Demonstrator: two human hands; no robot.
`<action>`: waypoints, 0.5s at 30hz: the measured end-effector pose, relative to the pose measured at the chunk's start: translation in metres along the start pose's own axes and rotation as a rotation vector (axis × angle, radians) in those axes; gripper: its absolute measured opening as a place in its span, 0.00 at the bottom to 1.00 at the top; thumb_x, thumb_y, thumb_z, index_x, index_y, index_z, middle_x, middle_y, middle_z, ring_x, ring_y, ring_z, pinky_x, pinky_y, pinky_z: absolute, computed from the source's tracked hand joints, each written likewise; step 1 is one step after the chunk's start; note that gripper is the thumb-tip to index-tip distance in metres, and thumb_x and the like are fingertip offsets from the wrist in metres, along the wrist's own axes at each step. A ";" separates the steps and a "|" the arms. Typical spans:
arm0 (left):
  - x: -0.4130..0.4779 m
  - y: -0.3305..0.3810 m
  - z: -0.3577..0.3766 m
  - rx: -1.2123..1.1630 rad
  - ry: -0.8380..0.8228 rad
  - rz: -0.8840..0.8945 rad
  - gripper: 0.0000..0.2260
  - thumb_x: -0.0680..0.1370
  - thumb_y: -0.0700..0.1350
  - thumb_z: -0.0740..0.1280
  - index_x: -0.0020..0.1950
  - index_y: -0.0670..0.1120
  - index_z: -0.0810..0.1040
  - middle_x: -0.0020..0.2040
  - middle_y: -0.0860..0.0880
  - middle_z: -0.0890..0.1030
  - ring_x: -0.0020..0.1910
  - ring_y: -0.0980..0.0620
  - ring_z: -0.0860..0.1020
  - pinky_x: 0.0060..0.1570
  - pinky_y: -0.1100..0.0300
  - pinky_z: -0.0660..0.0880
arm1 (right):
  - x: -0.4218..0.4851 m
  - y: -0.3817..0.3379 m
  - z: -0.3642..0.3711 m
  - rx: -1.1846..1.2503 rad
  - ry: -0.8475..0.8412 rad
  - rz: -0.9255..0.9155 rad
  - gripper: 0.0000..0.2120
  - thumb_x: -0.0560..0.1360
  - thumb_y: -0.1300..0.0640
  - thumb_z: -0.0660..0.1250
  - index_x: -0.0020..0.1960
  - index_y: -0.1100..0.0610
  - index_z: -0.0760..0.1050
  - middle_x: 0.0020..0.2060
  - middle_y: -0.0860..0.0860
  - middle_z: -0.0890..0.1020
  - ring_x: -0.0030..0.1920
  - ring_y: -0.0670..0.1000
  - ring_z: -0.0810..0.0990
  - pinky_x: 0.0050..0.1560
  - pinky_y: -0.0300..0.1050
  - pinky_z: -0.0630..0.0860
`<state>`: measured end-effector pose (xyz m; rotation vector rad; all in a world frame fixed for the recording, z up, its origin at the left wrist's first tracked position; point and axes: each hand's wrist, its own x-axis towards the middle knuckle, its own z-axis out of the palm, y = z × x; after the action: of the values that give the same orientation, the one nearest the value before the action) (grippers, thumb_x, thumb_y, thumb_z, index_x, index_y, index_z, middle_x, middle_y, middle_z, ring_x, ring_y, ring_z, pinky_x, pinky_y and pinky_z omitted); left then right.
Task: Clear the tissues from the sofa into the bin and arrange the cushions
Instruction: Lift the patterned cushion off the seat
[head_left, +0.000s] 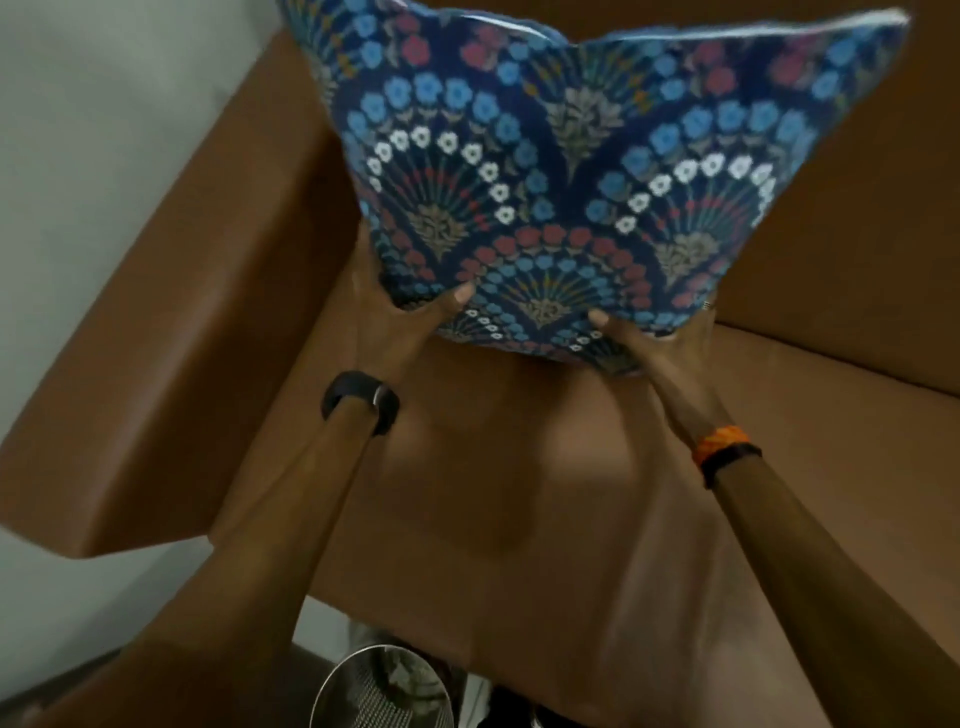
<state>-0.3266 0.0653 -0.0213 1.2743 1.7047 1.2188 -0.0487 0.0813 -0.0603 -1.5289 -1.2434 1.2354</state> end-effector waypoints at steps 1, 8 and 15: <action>0.002 0.004 0.012 0.009 -0.040 0.010 0.43 0.71 0.47 0.79 0.78 0.53 0.55 0.76 0.52 0.66 0.67 0.71 0.69 0.63 0.73 0.72 | -0.001 0.009 -0.015 -0.012 -0.042 0.039 0.35 0.71 0.51 0.82 0.73 0.51 0.69 0.71 0.52 0.78 0.70 0.51 0.79 0.69 0.48 0.79; 0.018 -0.001 0.037 -0.098 -0.047 -0.063 0.45 0.73 0.42 0.77 0.80 0.49 0.50 0.78 0.48 0.63 0.76 0.50 0.65 0.74 0.45 0.68 | 0.007 0.008 -0.011 -0.040 0.033 0.000 0.29 0.70 0.57 0.82 0.58 0.36 0.69 0.55 0.38 0.79 0.52 0.24 0.81 0.49 0.20 0.78; -0.029 -0.036 0.079 0.148 0.211 -0.122 0.50 0.71 0.58 0.76 0.80 0.45 0.48 0.80 0.42 0.57 0.78 0.44 0.59 0.79 0.46 0.58 | -0.030 0.037 -0.013 -0.049 0.159 0.033 0.49 0.71 0.53 0.82 0.82 0.51 0.55 0.78 0.55 0.66 0.77 0.54 0.70 0.75 0.53 0.74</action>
<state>-0.2585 0.0569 -0.0826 1.1394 2.0267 1.2086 -0.0295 0.0449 -0.0869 -1.6550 -1.1560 1.0890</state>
